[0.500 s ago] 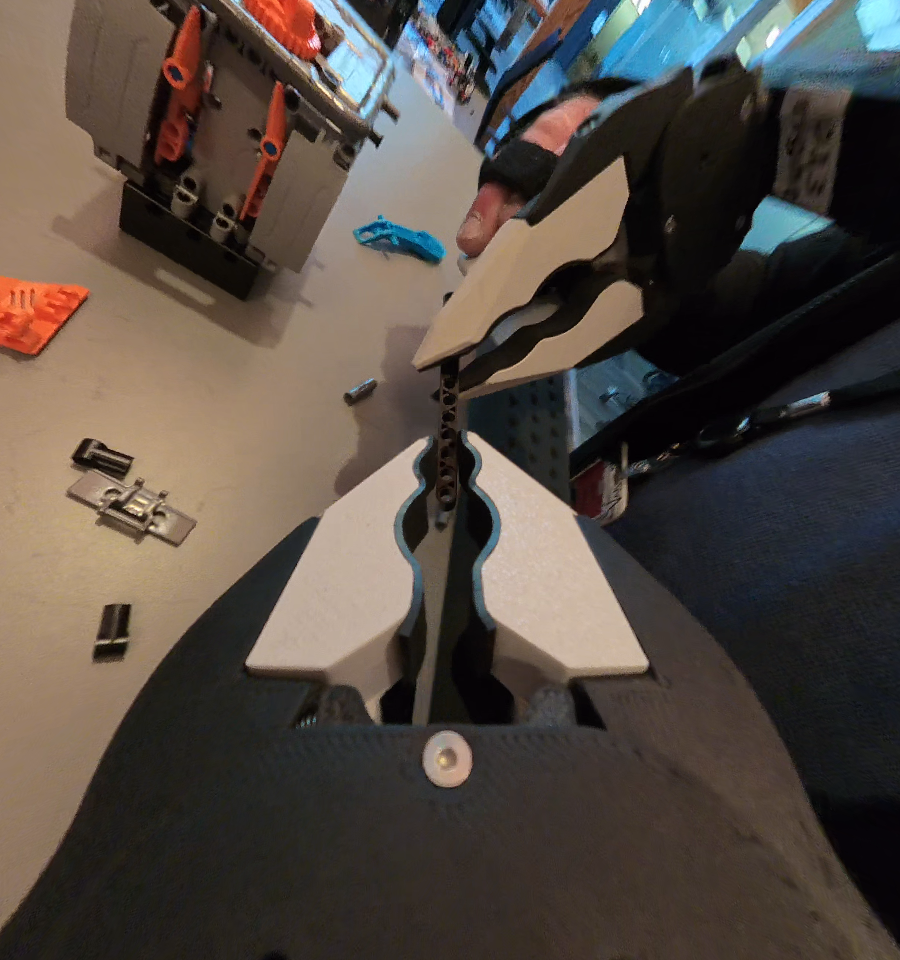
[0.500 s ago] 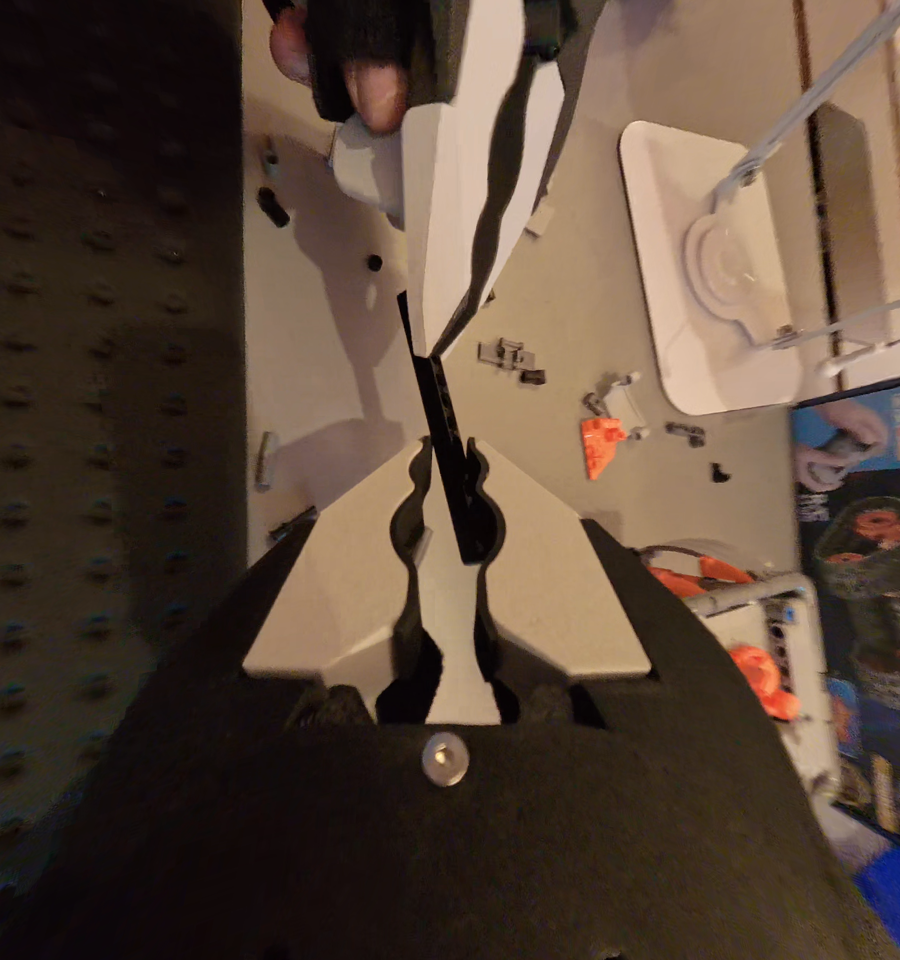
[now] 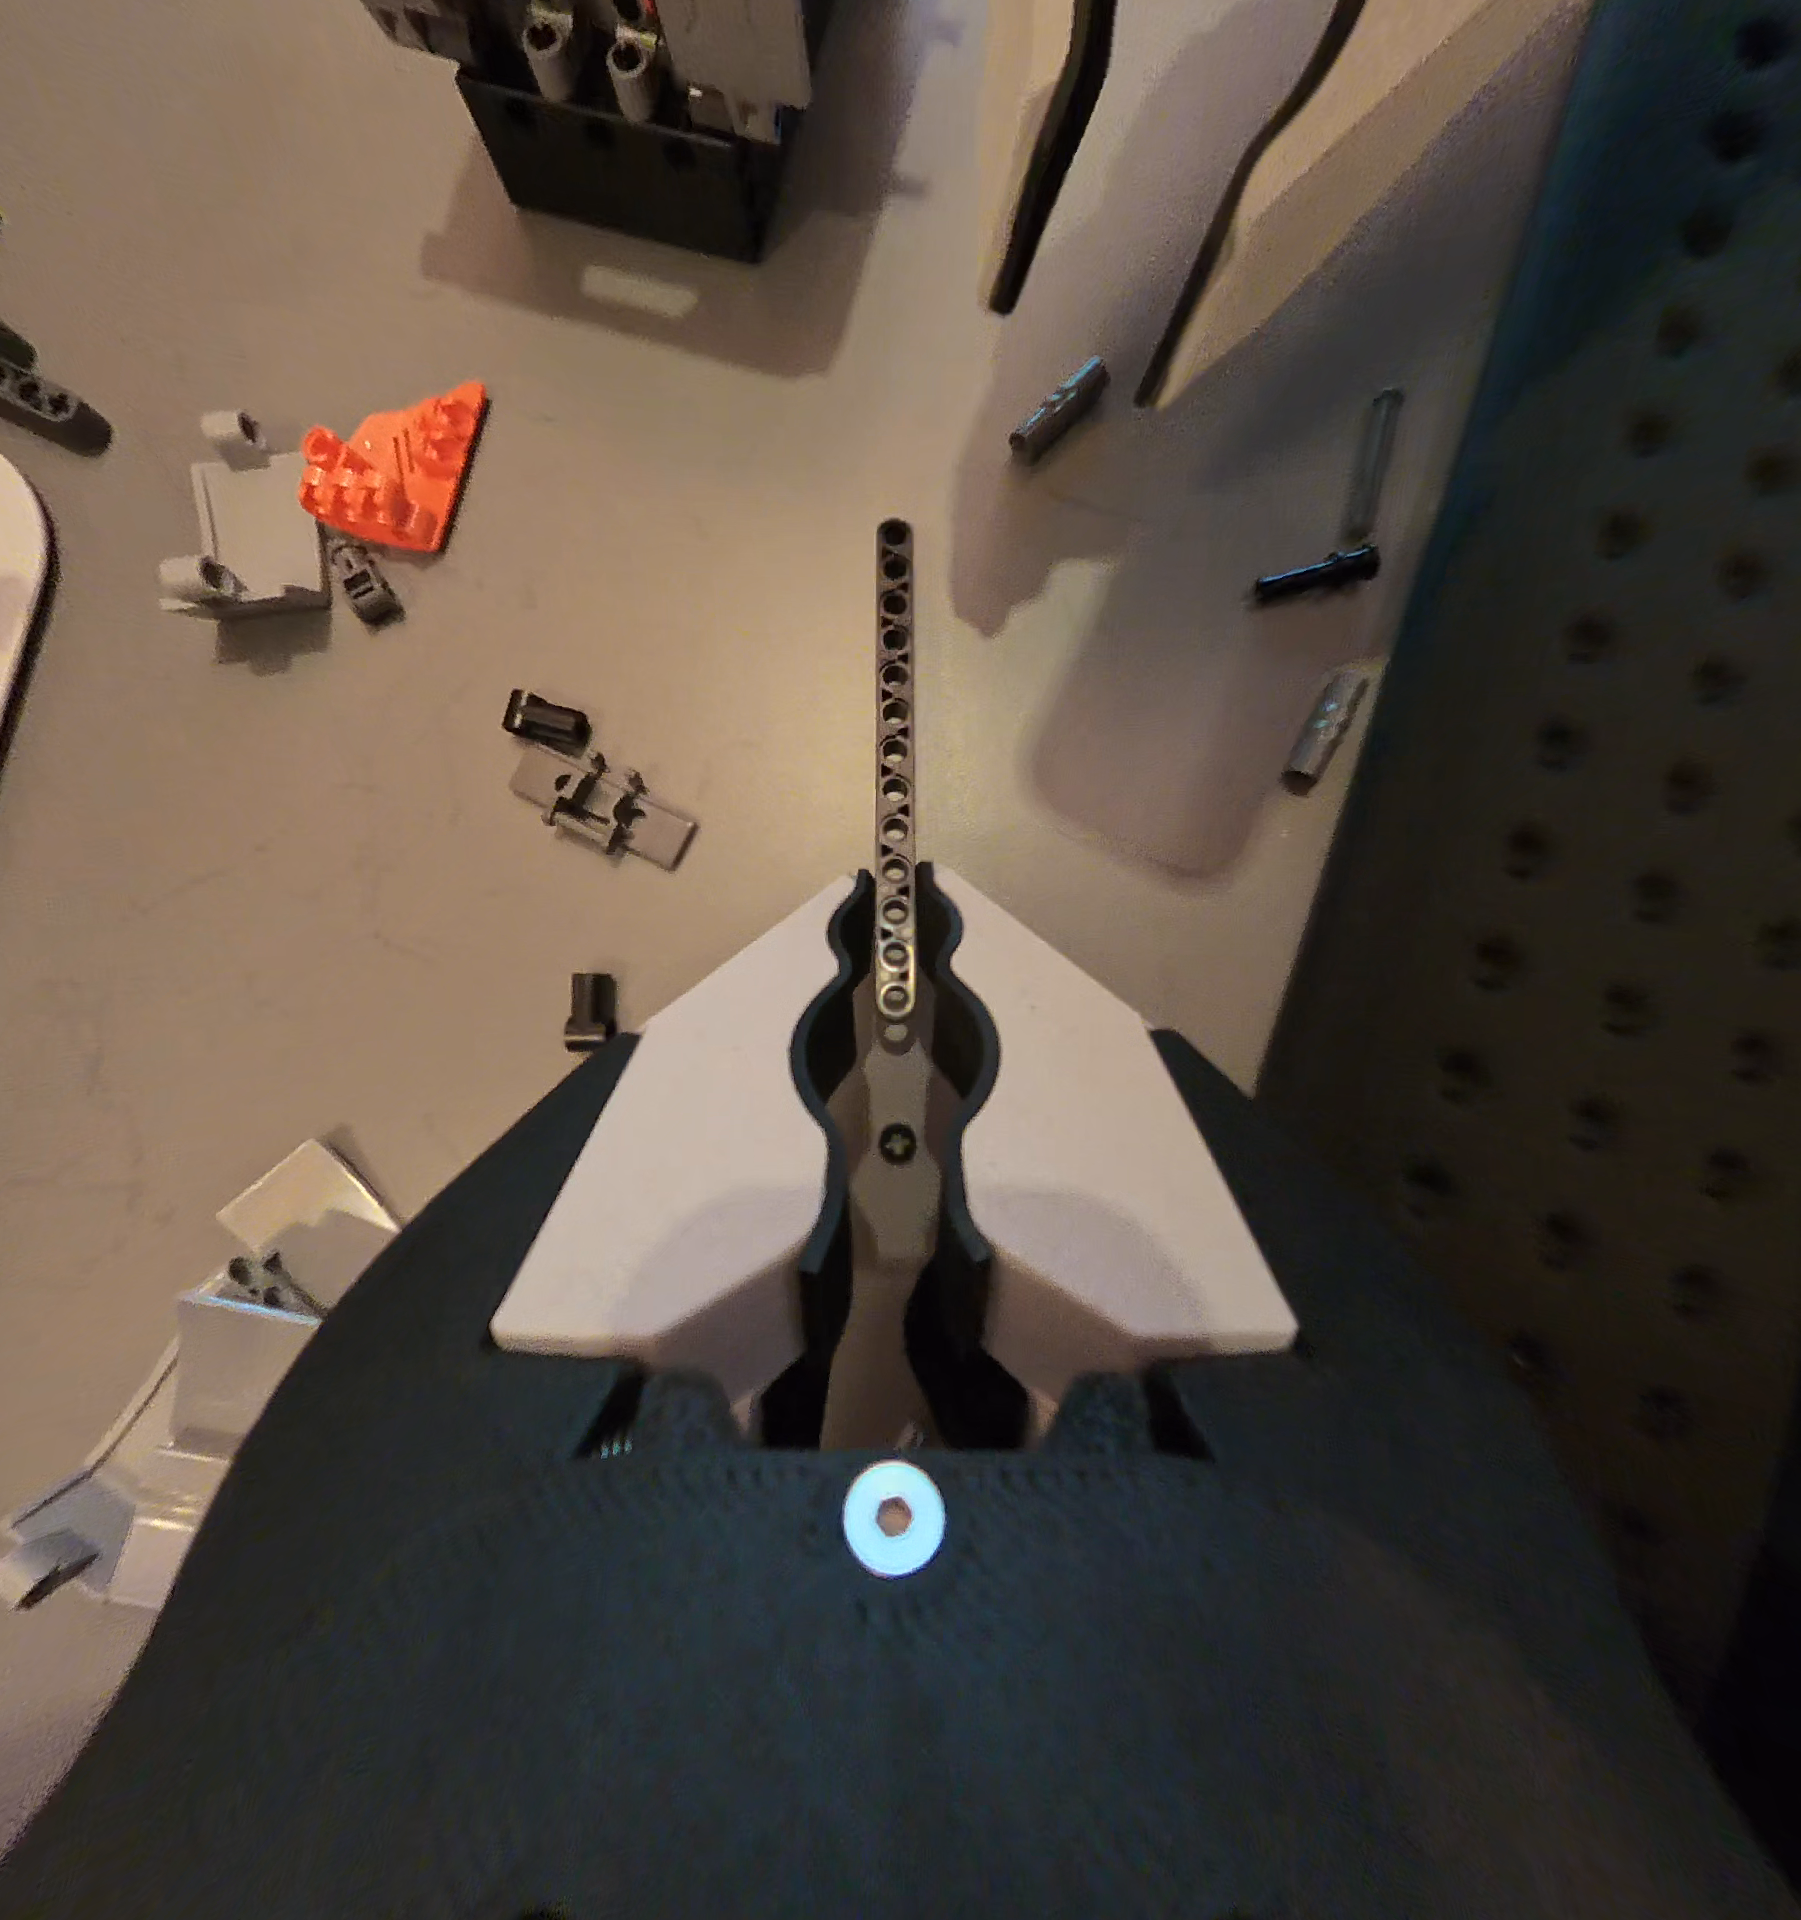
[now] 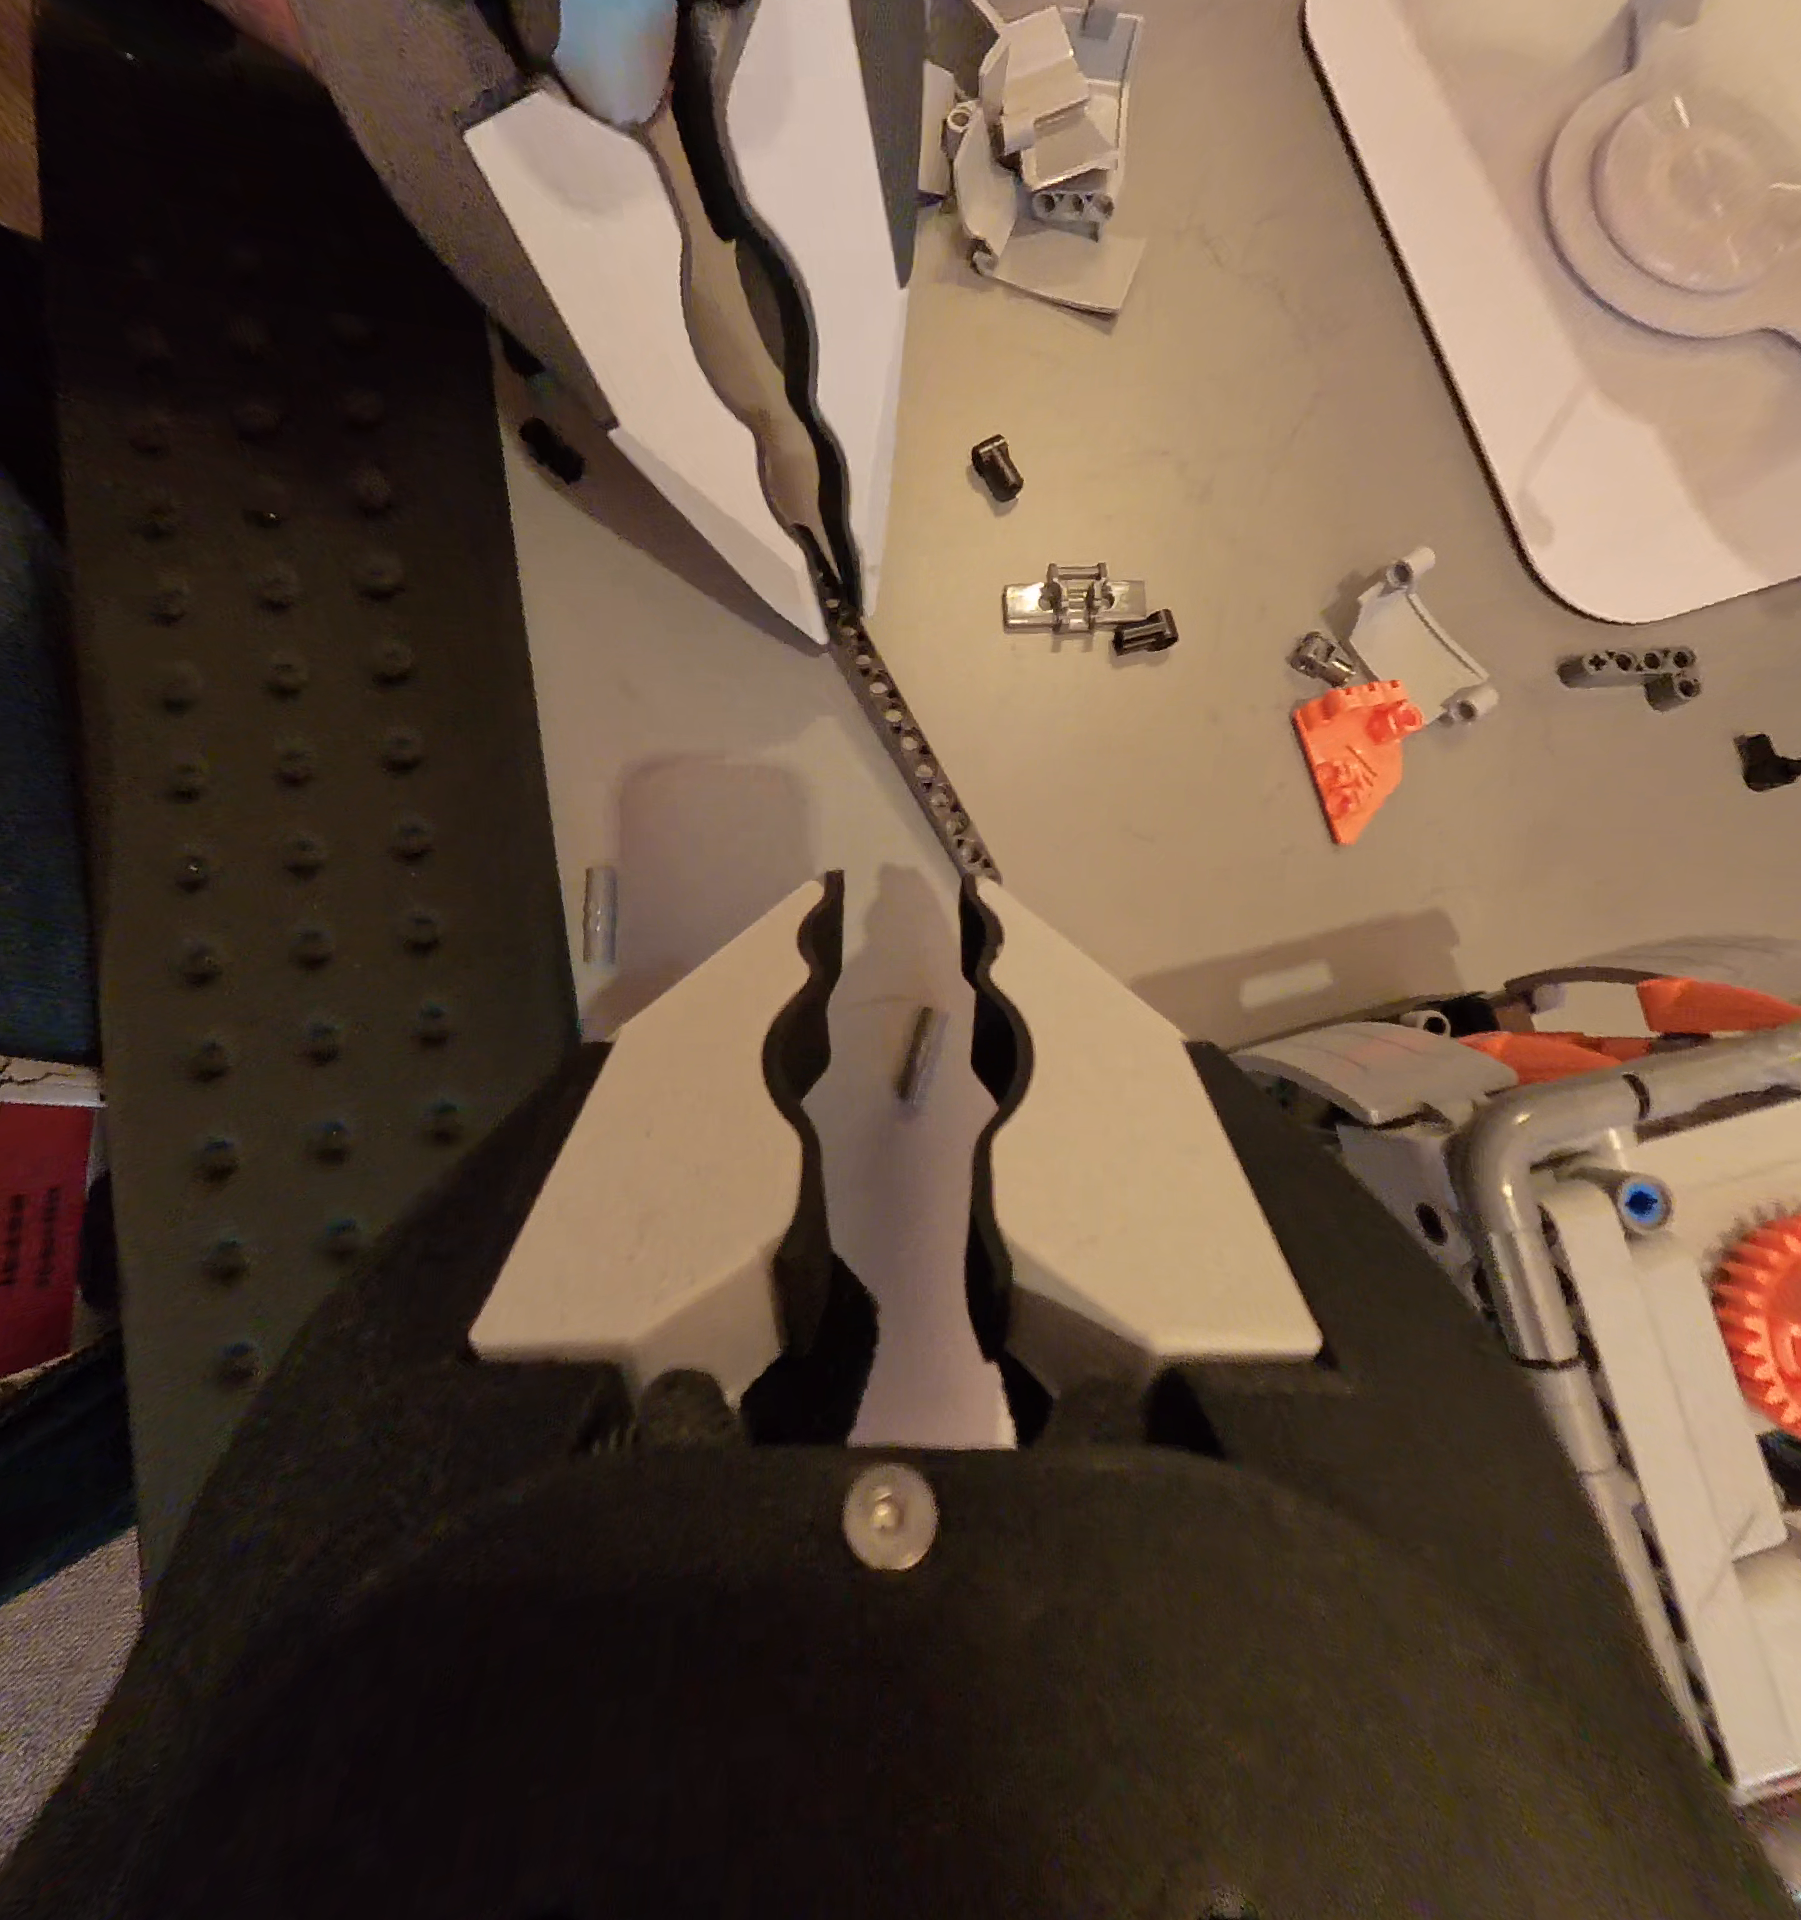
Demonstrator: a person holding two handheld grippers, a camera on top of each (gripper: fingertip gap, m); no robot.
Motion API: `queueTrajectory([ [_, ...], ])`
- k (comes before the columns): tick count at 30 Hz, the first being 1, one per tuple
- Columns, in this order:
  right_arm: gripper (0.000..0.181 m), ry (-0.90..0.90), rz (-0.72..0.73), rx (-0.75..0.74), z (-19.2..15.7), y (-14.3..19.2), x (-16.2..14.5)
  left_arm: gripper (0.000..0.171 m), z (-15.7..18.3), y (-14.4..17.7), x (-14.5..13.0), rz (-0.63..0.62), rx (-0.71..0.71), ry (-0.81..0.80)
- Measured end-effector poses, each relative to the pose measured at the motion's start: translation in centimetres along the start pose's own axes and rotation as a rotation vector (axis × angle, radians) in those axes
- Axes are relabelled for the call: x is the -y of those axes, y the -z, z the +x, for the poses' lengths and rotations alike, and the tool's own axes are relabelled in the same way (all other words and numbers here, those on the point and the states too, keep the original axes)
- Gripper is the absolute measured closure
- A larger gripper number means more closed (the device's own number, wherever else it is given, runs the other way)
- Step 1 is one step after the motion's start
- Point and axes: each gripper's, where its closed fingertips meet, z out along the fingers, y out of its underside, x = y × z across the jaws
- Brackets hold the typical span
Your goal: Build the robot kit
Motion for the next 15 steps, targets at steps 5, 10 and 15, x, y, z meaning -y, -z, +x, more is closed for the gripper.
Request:
queueTrajectory([
  [5,0.161,-0.029,-0.002,-0.007,-0.1,0.0,-0.4,0.165,0.1,-1.2,-0.7,-0.047,0.04,-0.056],
  [10,0.158,-0.05,0.01,-0.008,-0.4,0.2,-0.4,0.155,-0.2,-1.2,-0.5,-0.038,0.037,-0.037],
  [15,0.157,-0.068,0.019,-0.024,-0.1,0.8,-0.4,0.147,-0.1,-0.5,-0.3,-0.009,0.029,-0.015],
])
